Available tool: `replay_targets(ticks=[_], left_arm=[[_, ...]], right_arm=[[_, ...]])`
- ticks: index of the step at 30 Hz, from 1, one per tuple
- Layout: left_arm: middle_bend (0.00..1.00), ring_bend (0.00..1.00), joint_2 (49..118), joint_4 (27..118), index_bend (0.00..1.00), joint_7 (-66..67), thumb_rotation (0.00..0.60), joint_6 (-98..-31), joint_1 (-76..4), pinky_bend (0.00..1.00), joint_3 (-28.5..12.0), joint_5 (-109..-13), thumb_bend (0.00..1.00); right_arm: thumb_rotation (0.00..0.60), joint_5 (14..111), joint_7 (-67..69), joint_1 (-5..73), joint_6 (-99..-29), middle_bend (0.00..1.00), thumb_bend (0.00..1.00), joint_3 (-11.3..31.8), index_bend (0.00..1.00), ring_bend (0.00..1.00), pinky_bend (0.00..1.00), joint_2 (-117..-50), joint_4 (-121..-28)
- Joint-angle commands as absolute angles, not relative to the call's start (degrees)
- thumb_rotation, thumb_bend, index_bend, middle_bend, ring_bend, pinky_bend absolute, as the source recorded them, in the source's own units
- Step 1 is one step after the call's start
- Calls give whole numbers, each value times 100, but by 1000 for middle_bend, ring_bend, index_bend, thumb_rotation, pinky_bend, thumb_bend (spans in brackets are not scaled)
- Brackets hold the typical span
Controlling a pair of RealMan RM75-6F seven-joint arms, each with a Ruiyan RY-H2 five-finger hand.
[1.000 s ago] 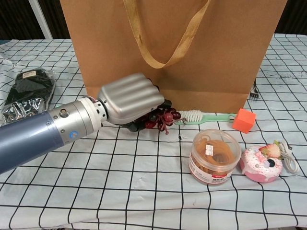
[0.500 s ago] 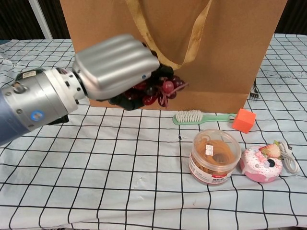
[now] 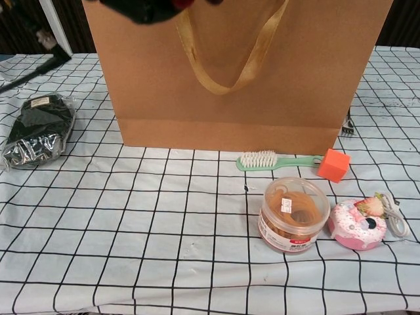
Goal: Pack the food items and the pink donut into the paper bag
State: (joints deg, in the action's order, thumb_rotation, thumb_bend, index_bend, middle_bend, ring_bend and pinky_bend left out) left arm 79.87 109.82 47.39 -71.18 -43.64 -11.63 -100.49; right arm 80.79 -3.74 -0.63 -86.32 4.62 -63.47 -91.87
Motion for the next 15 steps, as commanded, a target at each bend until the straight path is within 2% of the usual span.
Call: replay_targets(ticks=[1, 5, 8, 12, 15], left_arm=[[536, 381, 7914, 11152, 463, 4783, 600, -7020, -4689, 412, -1778, -9905, 452], [535, 381, 7917, 10902, 466, 5018, 600, -6746, -5178, 415, -2523, -9607, 452], [533, 381, 8019, 10522, 465, 5157, 600, -6457, -5537, 415, -3010, -8963, 452], [527, 381, 8146, 10007, 466, 5372, 600, -6169, -5874, 419, -3287, -8293, 452], [522, 380, 8210, 9531, 463, 5499, 600, -6006, -6095, 421, -3312, -8070, 448]], right_arm=[[600, 8064, -381, -57, -8615, 120, 167, 464, 49, 231, 234, -6358, -9174], [600, 8004, -403, -45, -8557, 120, 166, 465, 49, 231, 234, -6380, -9139], [600, 7977, -422, -33, -8522, 120, 167, 466, 49, 231, 234, -6401, -9116], [600, 7949, -436, -20, -8485, 120, 167, 468, 49, 231, 234, -6418, -9088], [600, 7907, -419, -16, -8469, 120, 167, 485, 49, 231, 234, -6423, -9061]])
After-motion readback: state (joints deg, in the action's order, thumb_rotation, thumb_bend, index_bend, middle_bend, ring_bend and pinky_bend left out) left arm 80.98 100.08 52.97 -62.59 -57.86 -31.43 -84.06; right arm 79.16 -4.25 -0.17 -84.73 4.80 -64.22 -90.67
